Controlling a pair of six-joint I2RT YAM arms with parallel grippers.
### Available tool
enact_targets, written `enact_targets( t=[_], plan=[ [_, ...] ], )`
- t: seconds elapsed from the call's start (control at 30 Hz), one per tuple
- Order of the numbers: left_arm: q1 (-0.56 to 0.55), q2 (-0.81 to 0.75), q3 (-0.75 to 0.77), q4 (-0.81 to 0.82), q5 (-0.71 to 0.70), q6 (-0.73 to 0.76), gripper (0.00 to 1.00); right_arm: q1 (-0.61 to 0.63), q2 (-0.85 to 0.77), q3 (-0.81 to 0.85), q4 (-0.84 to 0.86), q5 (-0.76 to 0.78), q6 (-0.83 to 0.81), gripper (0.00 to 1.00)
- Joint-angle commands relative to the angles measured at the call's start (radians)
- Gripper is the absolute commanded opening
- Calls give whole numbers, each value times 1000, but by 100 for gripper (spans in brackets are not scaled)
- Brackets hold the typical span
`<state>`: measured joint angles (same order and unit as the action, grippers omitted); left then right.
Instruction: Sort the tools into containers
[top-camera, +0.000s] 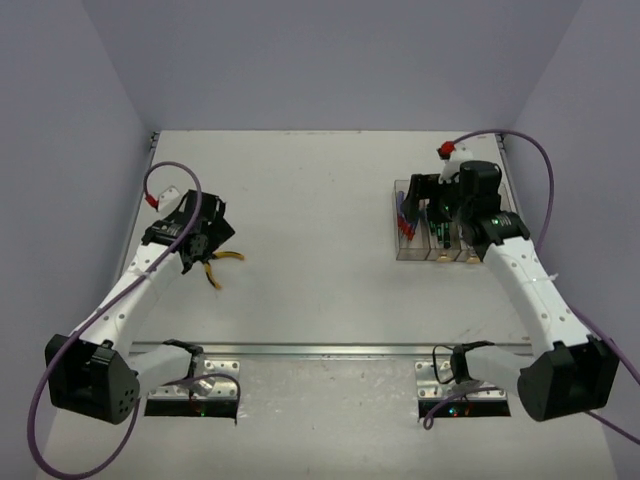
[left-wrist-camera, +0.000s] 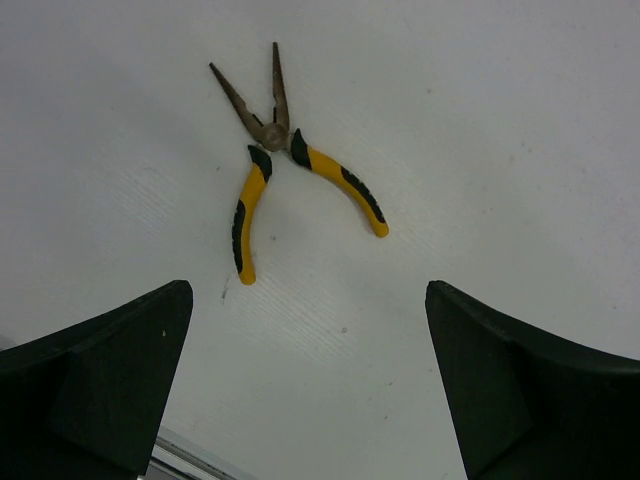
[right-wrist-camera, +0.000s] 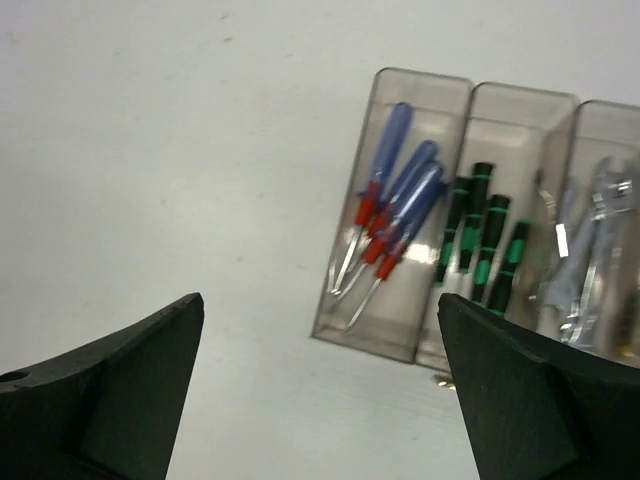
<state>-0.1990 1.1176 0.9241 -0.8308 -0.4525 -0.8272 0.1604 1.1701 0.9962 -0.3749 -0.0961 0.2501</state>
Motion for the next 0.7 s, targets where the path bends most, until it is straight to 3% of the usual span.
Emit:
enact_targets(
  t=[0.0,0.1,0.17,0.27,0.43,0.5,0.67],
  plan=[
    [112,34,7,-55,54,-216,100,-7,-108,-78,127,-366,208,99],
    [141,39,-21,-68,22,-286,99,-5,-86,-22,-27,-415,189,99],
    [142,42,-49,-37,23,-296,97,-5,-96,-34,-44,-370,171,99],
    [142,72,-70,19,31,-241,95,-5,-123,-94,13,-360,161,99],
    [142,173,-97,15,25,-210,85,-8,-123,-171,175,-621,216,99],
    [142,197,-124,36,31,-207,75,-9,-82,-157,167,-662,230,99],
    [142,243,-163,105,48,-182,65,-9,-9,-125,108,-691,198,99]
  ],
)
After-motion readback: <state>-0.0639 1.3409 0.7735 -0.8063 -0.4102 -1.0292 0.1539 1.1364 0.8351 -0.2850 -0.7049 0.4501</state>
